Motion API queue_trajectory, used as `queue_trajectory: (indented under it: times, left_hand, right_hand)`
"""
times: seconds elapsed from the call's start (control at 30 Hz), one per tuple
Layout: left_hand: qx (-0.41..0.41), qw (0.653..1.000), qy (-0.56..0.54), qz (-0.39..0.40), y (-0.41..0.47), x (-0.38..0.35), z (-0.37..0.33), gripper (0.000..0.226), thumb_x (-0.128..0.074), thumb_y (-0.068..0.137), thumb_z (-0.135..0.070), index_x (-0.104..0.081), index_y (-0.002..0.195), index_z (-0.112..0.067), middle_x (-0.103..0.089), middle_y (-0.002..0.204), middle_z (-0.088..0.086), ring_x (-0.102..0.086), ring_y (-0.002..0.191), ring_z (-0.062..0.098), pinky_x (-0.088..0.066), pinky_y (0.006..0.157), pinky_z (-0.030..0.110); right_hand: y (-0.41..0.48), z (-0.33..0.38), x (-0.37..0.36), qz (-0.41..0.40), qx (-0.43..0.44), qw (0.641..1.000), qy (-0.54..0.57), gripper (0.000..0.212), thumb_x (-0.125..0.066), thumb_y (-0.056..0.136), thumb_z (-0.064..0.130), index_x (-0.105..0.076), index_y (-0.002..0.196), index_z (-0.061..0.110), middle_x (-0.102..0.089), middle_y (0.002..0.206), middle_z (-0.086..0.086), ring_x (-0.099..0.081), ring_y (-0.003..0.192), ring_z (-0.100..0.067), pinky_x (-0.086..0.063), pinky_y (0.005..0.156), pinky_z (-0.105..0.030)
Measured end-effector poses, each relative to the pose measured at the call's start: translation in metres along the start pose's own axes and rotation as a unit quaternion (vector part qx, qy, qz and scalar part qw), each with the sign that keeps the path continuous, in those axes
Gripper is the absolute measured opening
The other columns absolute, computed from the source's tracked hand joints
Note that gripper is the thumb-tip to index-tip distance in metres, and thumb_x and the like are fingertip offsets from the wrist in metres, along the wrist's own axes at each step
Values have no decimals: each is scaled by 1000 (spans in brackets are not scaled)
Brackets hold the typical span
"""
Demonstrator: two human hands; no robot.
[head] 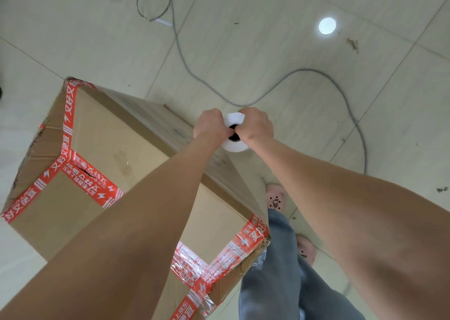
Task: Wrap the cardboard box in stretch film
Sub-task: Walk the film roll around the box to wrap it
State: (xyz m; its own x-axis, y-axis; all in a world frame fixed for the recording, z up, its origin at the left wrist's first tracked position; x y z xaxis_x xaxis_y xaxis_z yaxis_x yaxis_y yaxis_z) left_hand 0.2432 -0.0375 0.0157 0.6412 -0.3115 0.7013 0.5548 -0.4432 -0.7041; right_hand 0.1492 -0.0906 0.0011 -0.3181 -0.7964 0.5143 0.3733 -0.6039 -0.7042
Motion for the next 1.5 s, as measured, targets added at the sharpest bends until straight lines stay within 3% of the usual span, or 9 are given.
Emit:
queue_trajectory:
  times: [0.1, 0.23, 0.37, 0.57, 0.67, 0.8, 1.0, 1.13, 1.5]
  left_hand:
    - [2, 1000, 23, -3, 2, -2, 4, 32, -71, 76, -29, -47, 76, -9, -55, 81, 8, -56, 71, 25, -42, 52, 29]
    - [-41, 997, 57, 13, 7, -2, -2, 31, -69, 79, -31, -55, 92, -8, -55, 89, 6, -55, 80, 25, -38, 54, 29]
    - [-88, 993, 70, 22, 19, 1, -5, 29, -61, 82, -21, -59, 109, -12, -62, 110, 11, -59, 101, 27, -41, 69, 30]
    - [-22, 1000, -11, -7, 32, 17, 9, 28, -66, 79, -22, -62, 97, -2, -65, 101, 15, -62, 85, 29, -43, 65, 29]
    - [17, 996, -91, -11, 34, 24, 10, 26, -67, 79, -18, -61, 97, 0, -66, 100, 16, -67, 79, 30, -58, 66, 36]
    - [13, 998, -68, 0, 37, 32, 0, 29, -66, 80, -21, -60, 100, -2, -64, 105, 15, -65, 90, 31, -53, 68, 33]
    - [11, 998, -67, 1, 44, 40, 2, 19, -66, 77, -20, -57, 87, -6, -65, 99, 14, -60, 80, 27, -44, 61, 29]
    - [31, 997, -68, -25, 43, 42, 7, 21, -66, 78, -22, -51, 84, -9, -63, 94, 12, -62, 79, 28, -43, 58, 29]
    - [154, 974, -163, -13, 42, 53, 58, 34, -67, 81, -30, -60, 99, -3, -67, 94, 13, -69, 82, 30, -59, 73, 39]
  right_hand:
    - [3, -9, -11, 7, -73, 994, 84, 51, -62, 83, 16, -46, 131, 14, -57, 123, -11, -57, 108, -30, -46, 80, -33]
    - [4, -16, -15, 65, -207, 955, 205, 50, -67, 80, 17, -49, 127, 10, -59, 118, -13, -61, 95, -30, -57, 78, -42]
    - [15, -4, -13, 54, -114, 988, 87, 37, -64, 79, 16, -60, 116, 15, -63, 111, -10, -62, 96, -29, -56, 78, -39]
    - [30, 23, -4, -13, 36, 999, 6, 41, -57, 81, 12, -57, 122, 20, -62, 118, -7, -58, 109, -27, -42, 76, -27]
    - [31, 21, -4, 6, -57, 989, 134, 69, -66, 81, 17, -34, 142, 15, -52, 132, -9, -54, 114, -28, -43, 79, -27]
    - [30, 17, -9, 67, -195, 947, 246, 63, -70, 79, 23, -42, 134, 12, -55, 114, -7, -54, 76, -20, -57, 75, -38]
    - [45, 26, -9, 51, -161, 964, 206, 53, -69, 75, 17, -52, 125, 11, -54, 104, -6, -54, 77, -21, -55, 58, -33]
    - [58, 34, -7, 53, -108, 980, 159, 38, -62, 77, 15, -59, 115, 13, -62, 111, -9, -61, 94, -28, -57, 78, -42]
    - [66, 78, -28, 99, 10, 994, 44, 36, -63, 73, 17, -64, 109, 15, -68, 105, -4, -63, 96, -26, -54, 80, -36]
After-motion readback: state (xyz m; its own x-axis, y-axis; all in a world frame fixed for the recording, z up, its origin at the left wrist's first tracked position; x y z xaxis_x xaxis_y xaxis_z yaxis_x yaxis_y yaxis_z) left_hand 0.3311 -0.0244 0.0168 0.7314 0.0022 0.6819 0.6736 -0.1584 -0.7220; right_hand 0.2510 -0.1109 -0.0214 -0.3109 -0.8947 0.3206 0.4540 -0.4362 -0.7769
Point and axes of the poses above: each hand's wrist, its own y-axis towards the middle knuckle, its own x-axis out of the back of the hand, z = x × y, the point moved 2 cm from there along y, towards the middle knuckle
